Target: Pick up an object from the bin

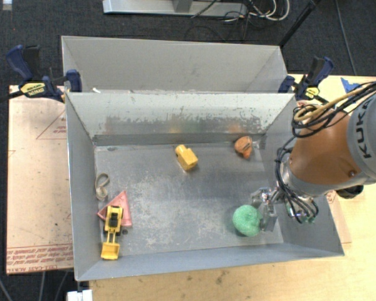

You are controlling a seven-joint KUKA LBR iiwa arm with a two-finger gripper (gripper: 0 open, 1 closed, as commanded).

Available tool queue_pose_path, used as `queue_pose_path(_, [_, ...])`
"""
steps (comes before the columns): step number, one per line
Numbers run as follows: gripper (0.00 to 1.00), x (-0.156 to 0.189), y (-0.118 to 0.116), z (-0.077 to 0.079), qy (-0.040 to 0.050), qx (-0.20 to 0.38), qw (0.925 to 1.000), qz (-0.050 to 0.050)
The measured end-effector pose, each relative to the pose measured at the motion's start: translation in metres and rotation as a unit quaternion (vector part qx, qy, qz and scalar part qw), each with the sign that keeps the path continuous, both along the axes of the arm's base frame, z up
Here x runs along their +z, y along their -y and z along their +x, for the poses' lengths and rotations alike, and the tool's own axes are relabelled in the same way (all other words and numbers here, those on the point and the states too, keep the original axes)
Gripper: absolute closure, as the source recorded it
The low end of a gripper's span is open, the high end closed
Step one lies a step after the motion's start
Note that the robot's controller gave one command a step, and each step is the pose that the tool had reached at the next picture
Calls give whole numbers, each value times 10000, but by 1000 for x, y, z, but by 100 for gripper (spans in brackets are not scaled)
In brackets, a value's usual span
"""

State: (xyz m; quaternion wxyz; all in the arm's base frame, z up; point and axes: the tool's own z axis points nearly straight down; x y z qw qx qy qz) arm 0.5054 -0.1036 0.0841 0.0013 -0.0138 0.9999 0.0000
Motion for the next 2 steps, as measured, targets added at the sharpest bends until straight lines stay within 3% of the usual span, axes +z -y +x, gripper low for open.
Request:
queue_pose_path(1, [100,66,43,3,2,785,9969,1])
queue_pose_path(2, [100,66,43,3,1,789,9969,1])
